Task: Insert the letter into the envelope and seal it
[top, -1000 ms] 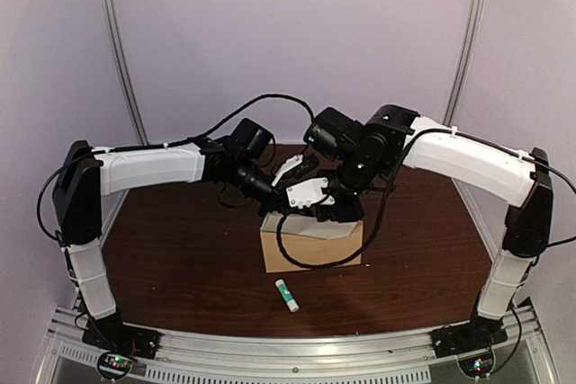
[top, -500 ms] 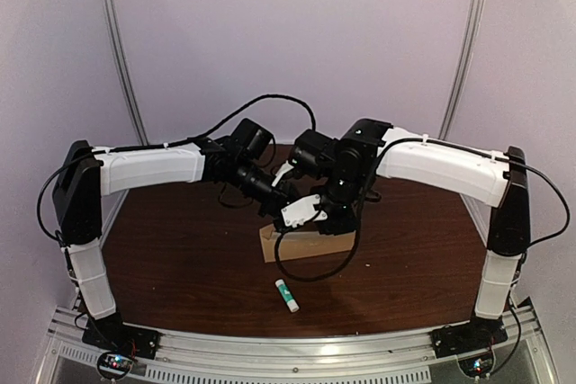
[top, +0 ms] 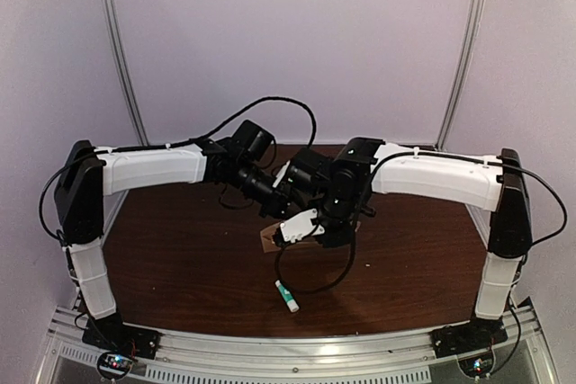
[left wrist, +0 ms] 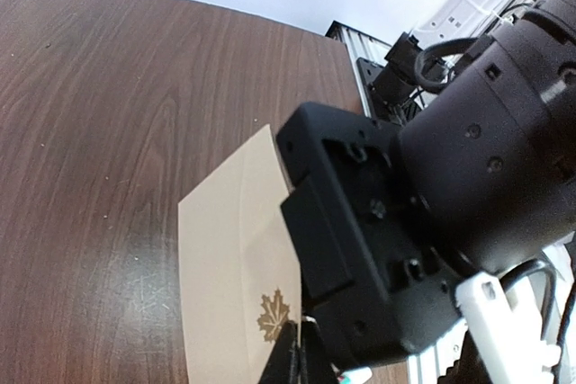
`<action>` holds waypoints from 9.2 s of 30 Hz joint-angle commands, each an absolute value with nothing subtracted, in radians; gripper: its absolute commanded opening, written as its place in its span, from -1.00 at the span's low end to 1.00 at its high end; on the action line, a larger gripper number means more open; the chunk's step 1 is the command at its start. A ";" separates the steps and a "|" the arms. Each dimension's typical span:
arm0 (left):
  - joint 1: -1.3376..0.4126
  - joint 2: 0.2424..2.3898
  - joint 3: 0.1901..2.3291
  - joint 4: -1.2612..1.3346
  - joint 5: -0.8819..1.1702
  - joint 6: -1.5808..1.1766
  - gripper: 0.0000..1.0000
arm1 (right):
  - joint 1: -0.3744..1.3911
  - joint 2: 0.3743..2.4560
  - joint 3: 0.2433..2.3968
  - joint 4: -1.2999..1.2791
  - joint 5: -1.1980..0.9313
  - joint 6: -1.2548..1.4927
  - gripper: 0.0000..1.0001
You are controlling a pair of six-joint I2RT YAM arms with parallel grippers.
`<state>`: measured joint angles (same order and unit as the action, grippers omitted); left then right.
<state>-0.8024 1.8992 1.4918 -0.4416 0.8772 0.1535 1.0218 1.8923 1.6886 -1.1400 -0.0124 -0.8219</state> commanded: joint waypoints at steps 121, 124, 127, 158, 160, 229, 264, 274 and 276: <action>-0.714 2.190 1.434 -0.189 0.788 -0.424 -1.00 | 0.872 2.130 1.633 -0.868 -0.520 -0.994 0.67; -0.715 2.189 1.434 -0.173 0.810 -0.430 -1.00 | 0.874 2.152 1.645 -0.872 -0.519 -0.982 0.68; -0.714 2.189 1.436 -0.171 0.816 -0.433 -1.00 | 0.876 2.180 1.665 -0.886 -0.511 -0.969 0.70; -0.706 2.201 1.456 -0.192 0.817 -0.398 -1.00 | 0.780 2.038 1.533 -0.849 -0.403 -0.977 0.69; -0.707 2.199 1.456 -0.192 0.819 -0.397 -1.00 | 0.762 2.033 1.516 -0.842 -0.390 -0.984 0.71; -0.709 2.103 1.348 -0.079 0.655 -0.485 -1.00 | 0.831 1.971 1.427 -0.954 -0.408 -0.852 0.81; -0.723 1.941 1.550 -0.650 0.116 -0.278 0.17 | 0.328 1.336 1.059 -0.529 -0.793 -0.520 1.00; -0.690 2.229 1.849 -0.696 0.327 -0.177 0.10 | 0.302 1.354 1.026 -0.506 -0.826 -0.526 1.00; -0.690 2.259 1.864 -0.702 0.353 -0.181 0.02 | 0.302 1.349 1.023 -0.511 -0.829 -0.535 1.00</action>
<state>-0.6888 2.2162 1.8034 -0.6552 0.2707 -0.2264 0.3088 1.3579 1.0363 -0.5331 -0.7944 -0.5240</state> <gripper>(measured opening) 0.538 0.997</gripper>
